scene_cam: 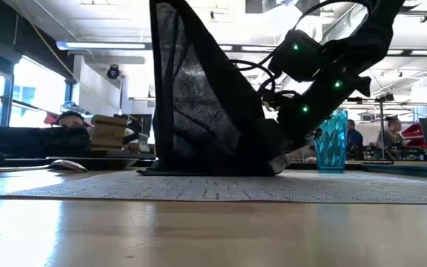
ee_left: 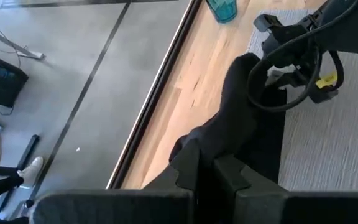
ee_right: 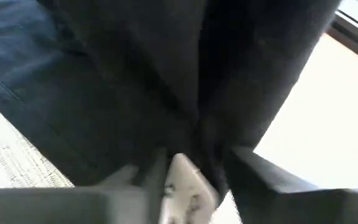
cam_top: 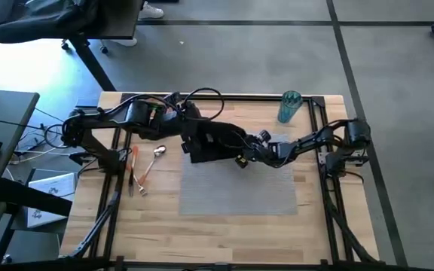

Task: Set table place
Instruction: Fold the black table napkin

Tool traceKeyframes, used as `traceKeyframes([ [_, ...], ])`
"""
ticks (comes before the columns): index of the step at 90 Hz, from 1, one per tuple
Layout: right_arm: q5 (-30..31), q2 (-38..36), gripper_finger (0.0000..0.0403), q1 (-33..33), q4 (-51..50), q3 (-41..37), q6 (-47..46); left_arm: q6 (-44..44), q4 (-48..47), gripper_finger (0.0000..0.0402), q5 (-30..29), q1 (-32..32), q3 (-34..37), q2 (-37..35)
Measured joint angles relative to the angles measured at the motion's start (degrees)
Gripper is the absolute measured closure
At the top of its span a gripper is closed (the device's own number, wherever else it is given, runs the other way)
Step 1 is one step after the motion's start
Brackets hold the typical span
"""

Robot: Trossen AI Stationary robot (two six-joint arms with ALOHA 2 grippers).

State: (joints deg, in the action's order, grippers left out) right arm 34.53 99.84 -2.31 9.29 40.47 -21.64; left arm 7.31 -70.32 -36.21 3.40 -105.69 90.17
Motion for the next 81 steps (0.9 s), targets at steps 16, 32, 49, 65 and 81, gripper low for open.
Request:
traceKeyframes([
  [16,-0.5,-6.6,0.0397,1.2,-4.0,0.0,2.0,0.0,0.0,0.0402,0.0,0.4,0.0,-0.3],
  [32,-1.3,-23.0,0.0402,2.4,-21.3,2.5,2.5,1.4,0.0,0.0402,3.3,2.6,-1.2,-2.9],
  [49,-4.8,-38.6,0.0403,2.4,-32.7,7.2,6.9,1.4,-0.1,0.0402,4.8,4.6,-3.4,-5.5],
  [65,-5.7,-46.7,0.0403,2.5,-41.9,14.9,9.3,-0.8,0.0,0.0402,5.1,4.9,-4.4,-7.8],
  [81,-4.7,-47.7,0.0403,2.4,-45.5,25.4,14.3,-10.7,4.0,0.0402,4.0,4.3,-4.5,-8.6],
])
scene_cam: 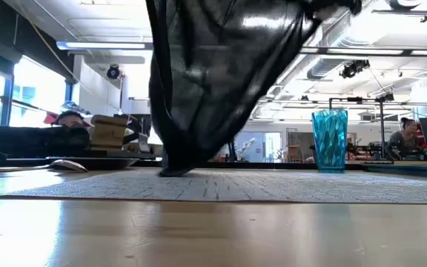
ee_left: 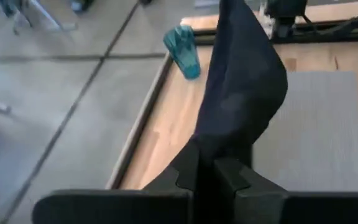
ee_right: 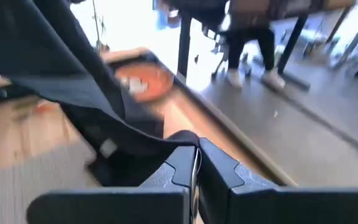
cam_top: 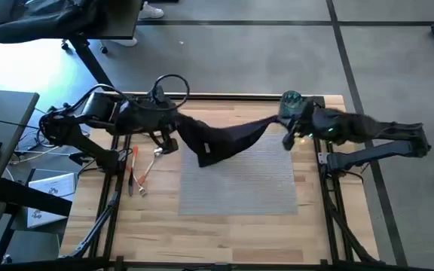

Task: Set table place
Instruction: Fold the black table napkin

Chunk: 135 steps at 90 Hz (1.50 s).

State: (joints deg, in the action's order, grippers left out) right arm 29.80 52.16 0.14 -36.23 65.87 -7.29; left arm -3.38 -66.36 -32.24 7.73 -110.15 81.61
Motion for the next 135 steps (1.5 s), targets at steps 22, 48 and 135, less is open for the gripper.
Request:
traceKeyframes([
  [22,5.8,2.5,0.0403,-1.7,-8.1,14.8,6.1,-7.9,1.6,0.0402,-0.2,-3.9,0.0,-0.2],
  [48,9.0,4.9,0.0403,-9.3,-12.1,22.1,11.4,-17.4,4.2,0.0402,5.8,-14.8,0.0,-0.7],
  [135,4.0,6.9,0.0403,5.4,-25.6,22.3,1.0,-12.0,-2.4,0.0402,19.7,-10.6,2.1,-2.8],
])
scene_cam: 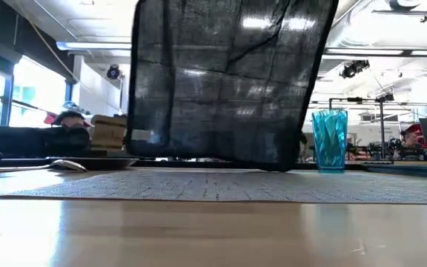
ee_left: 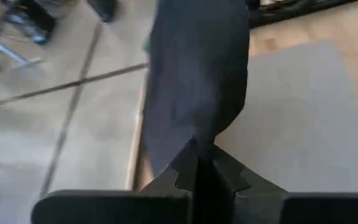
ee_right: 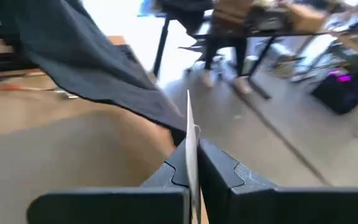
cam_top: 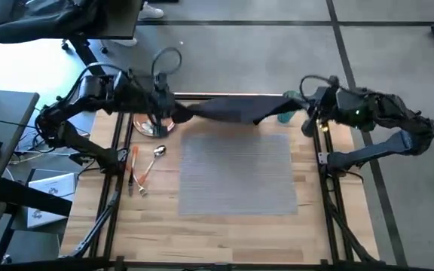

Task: Set table place
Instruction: Fold the black table napkin

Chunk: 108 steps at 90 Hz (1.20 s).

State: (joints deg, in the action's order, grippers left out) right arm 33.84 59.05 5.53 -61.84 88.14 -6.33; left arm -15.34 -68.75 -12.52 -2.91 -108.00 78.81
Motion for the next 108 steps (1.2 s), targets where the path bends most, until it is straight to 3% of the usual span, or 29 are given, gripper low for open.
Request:
traceKeyframes([
  [22,-0.6,3.2,0.0403,13.6,-9.3,-3.8,-17.4,12.2,-3.1,0.0402,-2.5,10.9,9.7,0.0],
  [47,-1.4,7.7,0.0403,24.5,-2.3,-18.6,-30.9,24.4,3.4,0.0402,-5.6,23.8,21.0,0.0],
  [75,-6.5,17.3,0.0388,23.9,33.1,-41.1,-27.9,28.2,6.0,0.0402,-7.8,26.8,25.2,0.0],
  [88,-10.2,24.4,0.0328,21.3,47.4,-45.8,-23.8,28.1,5.9,0.0402,-7.8,26.6,25.4,0.0],
  [108,-19.5,33.5,0.0234,15.5,51.3,-43.4,-17.1,27.7,5.8,0.0402,-8.0,26.5,25.4,0.0],
])
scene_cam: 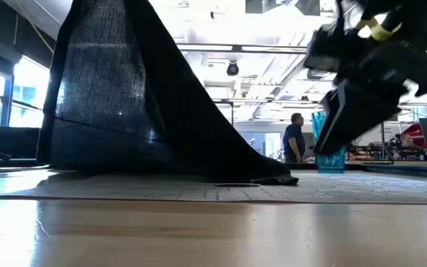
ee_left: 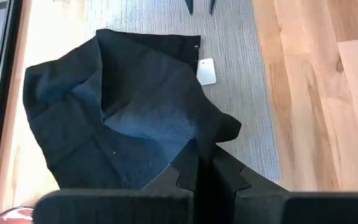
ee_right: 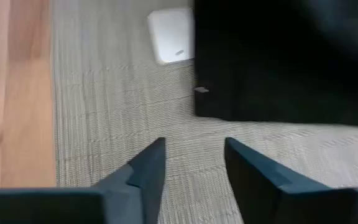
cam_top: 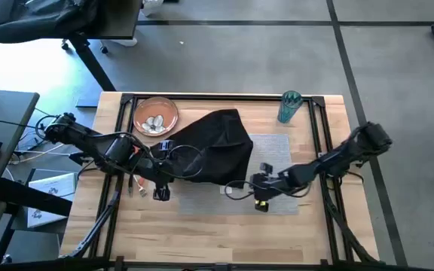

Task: Set table place
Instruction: Fold the black table napkin

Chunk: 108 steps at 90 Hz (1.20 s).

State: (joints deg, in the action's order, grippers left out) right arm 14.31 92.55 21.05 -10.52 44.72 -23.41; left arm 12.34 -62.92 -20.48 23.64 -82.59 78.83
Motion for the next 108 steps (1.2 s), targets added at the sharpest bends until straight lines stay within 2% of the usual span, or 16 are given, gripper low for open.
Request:
traceKeyframes([
  [17,0.1,5.5,0.0214,-3.4,0.4,5.1,6.5,0.8,0.2,0.0402,-0.7,0.0,0.1,0.0],
  [40,-6.0,10.2,0.0238,-7.0,-0.8,6.8,8.6,1.1,0.2,0.0402,-0.8,0.0,0.1,0.0],
  [51,-7.1,10.5,0.028,-7.6,-1.5,6.9,8.4,1.1,0.2,0.0402,-0.8,0.0,0.1,0.0],
  [66,-8.6,10.4,0.0382,-7.6,-1.9,6.8,9.8,1.1,0.2,0.0402,-0.8,0.0,0.1,0.0],
  [75,-8.8,10.4,0.0394,-7.6,-2.1,6.8,10.9,1.1,0.2,0.0402,-0.8,0.0,0.1,0.0],
  [91,-8.1,7.2,0.0401,-7.6,-4.9,6.5,11.3,1.1,0.2,0.0402,-0.7,0.1,0.1,0.0],
  [108,-10.5,-3.0,0.0402,-7.5,-13.2,6.5,10.3,1.0,-0.6,0.0402,-0.7,1.2,-0.8,0.0],
])
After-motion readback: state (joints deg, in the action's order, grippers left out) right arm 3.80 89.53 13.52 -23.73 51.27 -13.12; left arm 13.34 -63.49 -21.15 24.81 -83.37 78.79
